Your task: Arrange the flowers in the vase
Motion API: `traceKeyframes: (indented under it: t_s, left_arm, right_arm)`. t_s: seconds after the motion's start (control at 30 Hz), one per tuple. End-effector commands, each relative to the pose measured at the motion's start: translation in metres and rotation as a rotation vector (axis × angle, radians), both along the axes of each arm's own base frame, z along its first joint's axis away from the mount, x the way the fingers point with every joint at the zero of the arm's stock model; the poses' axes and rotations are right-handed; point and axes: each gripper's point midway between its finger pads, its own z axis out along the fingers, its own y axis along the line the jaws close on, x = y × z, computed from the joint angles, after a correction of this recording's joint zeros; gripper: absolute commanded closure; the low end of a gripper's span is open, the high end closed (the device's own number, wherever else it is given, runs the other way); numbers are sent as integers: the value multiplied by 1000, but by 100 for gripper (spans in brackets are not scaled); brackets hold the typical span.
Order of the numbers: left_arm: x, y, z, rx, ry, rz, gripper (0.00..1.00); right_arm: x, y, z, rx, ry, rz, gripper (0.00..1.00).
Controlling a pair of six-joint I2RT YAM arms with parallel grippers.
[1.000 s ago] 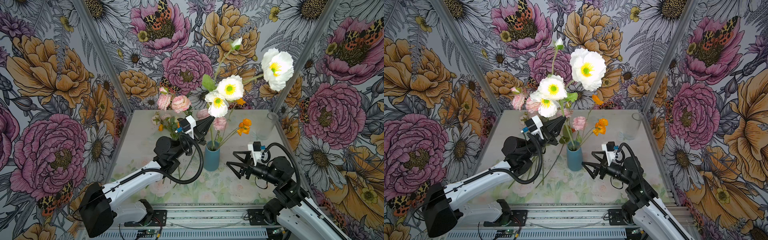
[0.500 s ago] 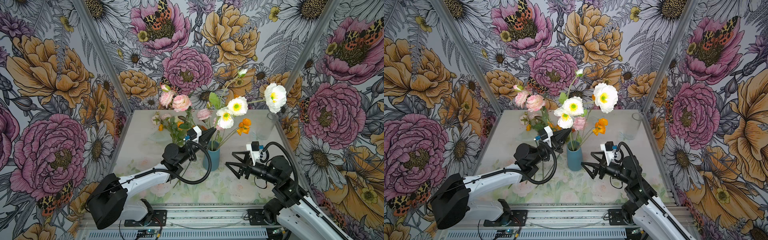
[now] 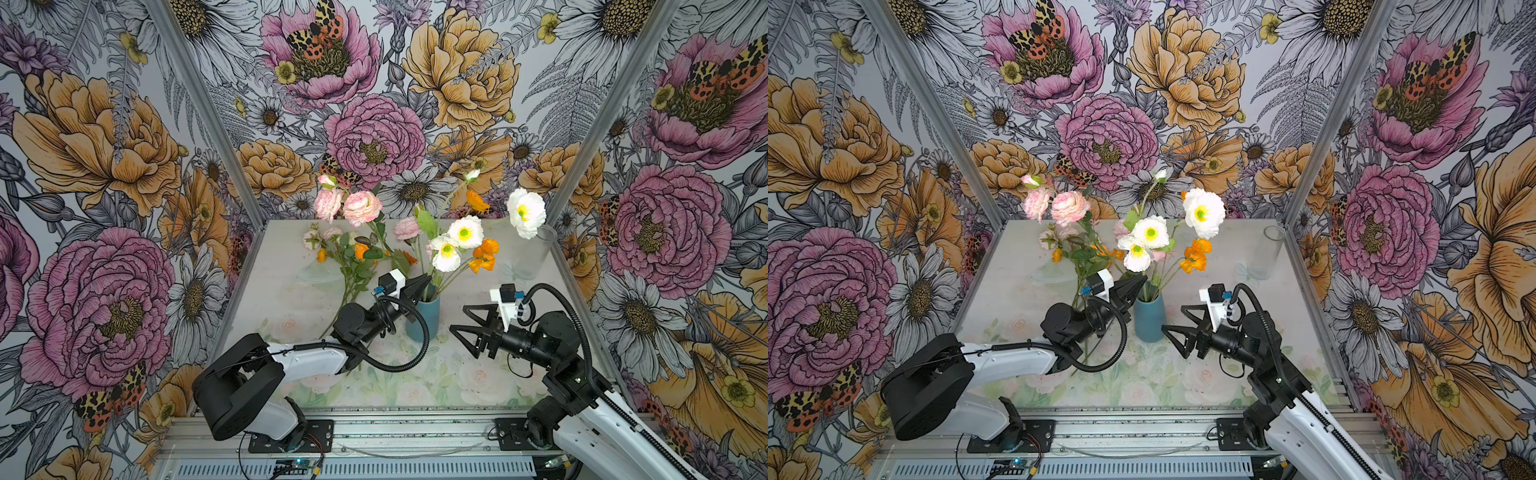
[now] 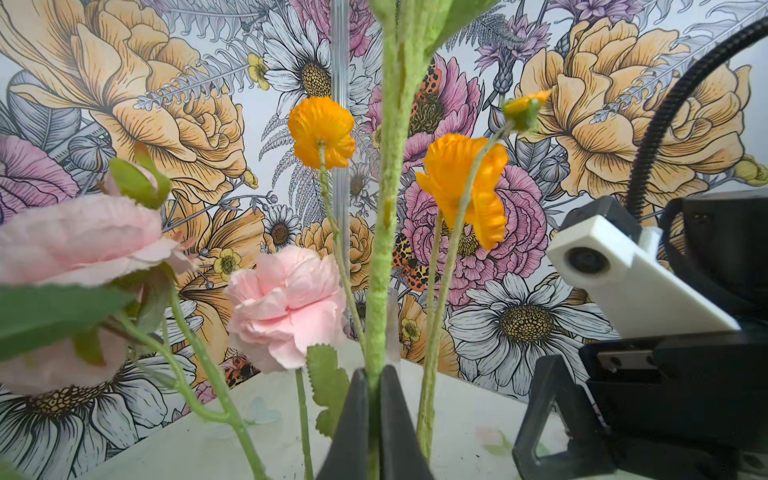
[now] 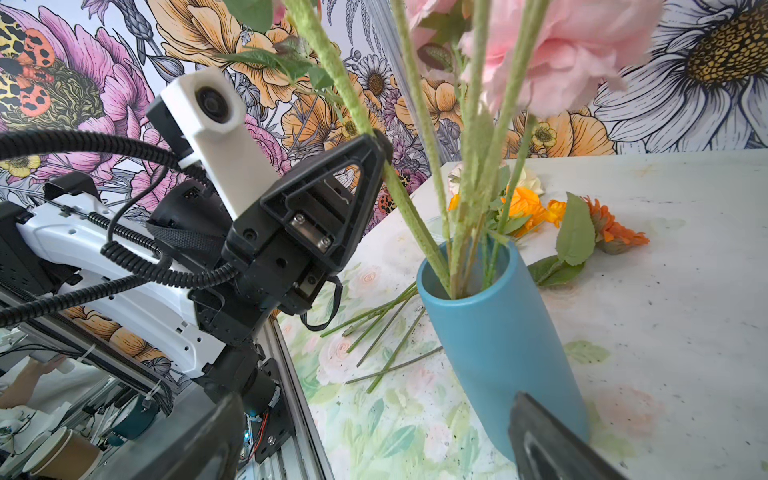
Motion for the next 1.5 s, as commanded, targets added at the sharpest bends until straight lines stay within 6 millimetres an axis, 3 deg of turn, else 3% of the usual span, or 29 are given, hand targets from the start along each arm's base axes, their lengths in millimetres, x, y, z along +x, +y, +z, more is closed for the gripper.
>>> traceKeyframes:
  t_s: [0.0,0.5,0.87,1.0,1.27,1.47]
  left_arm:
    - [-5,1,-5,-28,14,11,100]
    - [-13,2,-21,21,46,30,76]
    - [-24,14,-16,92,69,47,29]
    - [-29,21,-24,230,129,47,19]
    - [-54,64,-28,358,184,70,16]
    - [-26,116,-49,403,389,303,16]
  right_arm:
    - [-3,1,-1,1,-11,11,1]
    - [-3,1,-5,-5,-5,9,0]
    - [2,-1,-7,-14,-8,-17,0]
    - [11,-10,-12,-14,7,-84,0]
    - [24,-28,-6,20,24,-158,0]
    - [30,-40,-10,33,51,-192,0]
